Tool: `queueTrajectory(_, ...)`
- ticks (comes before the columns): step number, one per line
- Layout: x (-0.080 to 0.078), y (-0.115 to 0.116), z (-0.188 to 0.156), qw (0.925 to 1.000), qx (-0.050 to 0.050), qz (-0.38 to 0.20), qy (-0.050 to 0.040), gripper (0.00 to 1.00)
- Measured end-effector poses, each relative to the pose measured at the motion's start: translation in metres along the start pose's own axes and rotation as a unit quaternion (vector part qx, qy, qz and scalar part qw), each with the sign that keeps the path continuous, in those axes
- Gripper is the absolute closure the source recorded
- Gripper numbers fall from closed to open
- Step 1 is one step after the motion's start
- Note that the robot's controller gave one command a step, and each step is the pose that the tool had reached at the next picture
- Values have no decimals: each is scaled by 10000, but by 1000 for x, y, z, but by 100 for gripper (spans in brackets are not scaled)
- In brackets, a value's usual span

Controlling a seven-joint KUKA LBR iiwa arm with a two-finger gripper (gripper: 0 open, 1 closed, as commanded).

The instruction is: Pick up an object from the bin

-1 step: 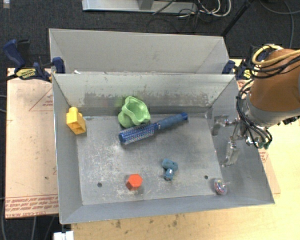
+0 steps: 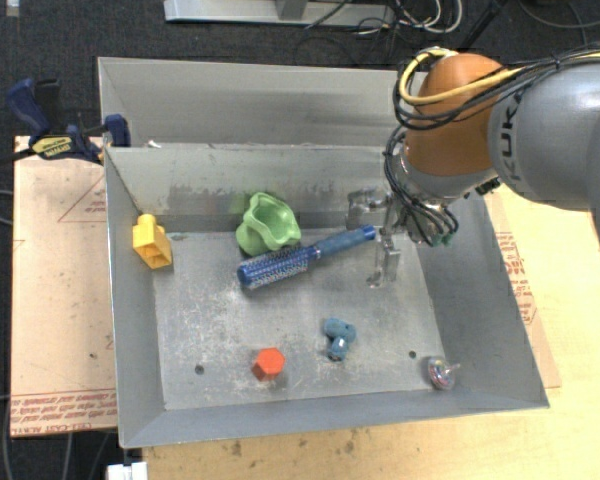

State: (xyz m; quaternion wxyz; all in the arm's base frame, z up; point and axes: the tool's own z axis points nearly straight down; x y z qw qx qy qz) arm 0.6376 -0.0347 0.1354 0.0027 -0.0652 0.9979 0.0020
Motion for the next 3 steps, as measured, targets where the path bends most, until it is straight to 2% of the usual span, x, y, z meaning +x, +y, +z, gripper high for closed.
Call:
queueTrajectory(1,-18,28,70,9997,3,-249,34,0)
queueTrajectory(2,-20,26,65,9997,16,-236,11,100)
queueTrajectory(3,36,54,-81,10000,16,34,-9,100)
